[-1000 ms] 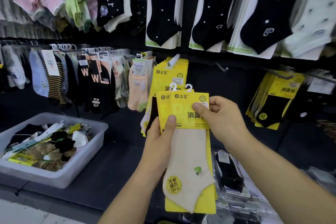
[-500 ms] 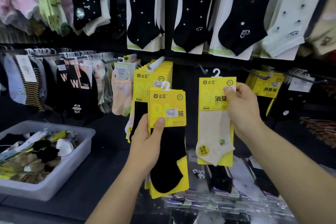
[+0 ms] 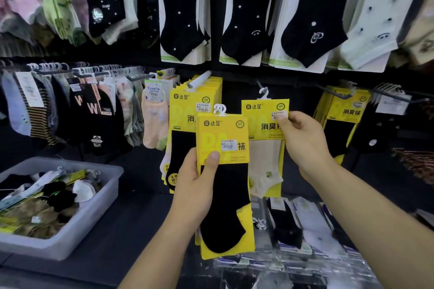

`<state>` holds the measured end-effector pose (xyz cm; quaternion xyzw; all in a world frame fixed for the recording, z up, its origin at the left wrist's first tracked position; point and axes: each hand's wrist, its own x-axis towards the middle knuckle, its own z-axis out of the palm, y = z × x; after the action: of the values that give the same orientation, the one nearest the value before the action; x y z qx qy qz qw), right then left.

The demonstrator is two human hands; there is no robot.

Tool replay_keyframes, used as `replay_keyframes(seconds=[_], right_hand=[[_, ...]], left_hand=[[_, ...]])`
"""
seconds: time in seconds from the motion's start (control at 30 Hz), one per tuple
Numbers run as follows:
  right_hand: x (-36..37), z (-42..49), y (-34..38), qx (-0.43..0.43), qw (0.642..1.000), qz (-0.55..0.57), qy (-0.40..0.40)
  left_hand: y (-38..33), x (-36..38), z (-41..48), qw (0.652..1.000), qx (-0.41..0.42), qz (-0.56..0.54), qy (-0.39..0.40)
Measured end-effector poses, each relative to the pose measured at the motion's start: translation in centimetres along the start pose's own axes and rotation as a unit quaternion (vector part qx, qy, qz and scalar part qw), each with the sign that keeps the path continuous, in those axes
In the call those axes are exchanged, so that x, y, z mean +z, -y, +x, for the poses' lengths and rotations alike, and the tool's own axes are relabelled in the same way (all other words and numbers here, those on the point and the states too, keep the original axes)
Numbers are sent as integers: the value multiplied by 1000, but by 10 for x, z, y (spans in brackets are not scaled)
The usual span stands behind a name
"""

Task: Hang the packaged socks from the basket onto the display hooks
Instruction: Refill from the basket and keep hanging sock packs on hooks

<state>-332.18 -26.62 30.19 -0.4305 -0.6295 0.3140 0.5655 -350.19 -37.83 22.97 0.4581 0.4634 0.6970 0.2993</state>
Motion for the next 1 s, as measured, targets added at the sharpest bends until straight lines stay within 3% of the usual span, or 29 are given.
replay_keyframes(seconds=[0.1,0.2,0.37,0.47,0.57,0.77,1.0], right_hand=[[-4,-5,-5,16,998,-51,-39],[-6,-19,-1,-20,992,-72,-101],[10,-49,15,-53,996,1,66],[16,-54,17,-51,995,-2,88],[12,-51,16,-17,996,60,68],[-6,-30,11,-24,991,111,-65],[-5,-14,9,-22,994,87,-55]], left_hand=[[0,0,-2,998,42,0,-39],[0,0,-3,997,60,4,-47],[-1,6,-8,999,39,1,5],[-3,11,-10,999,34,-18,21],[-2,10,-11,999,15,-45,21],[1,2,-6,999,2,-50,-4],[0,-8,-2,999,4,-34,-11]])
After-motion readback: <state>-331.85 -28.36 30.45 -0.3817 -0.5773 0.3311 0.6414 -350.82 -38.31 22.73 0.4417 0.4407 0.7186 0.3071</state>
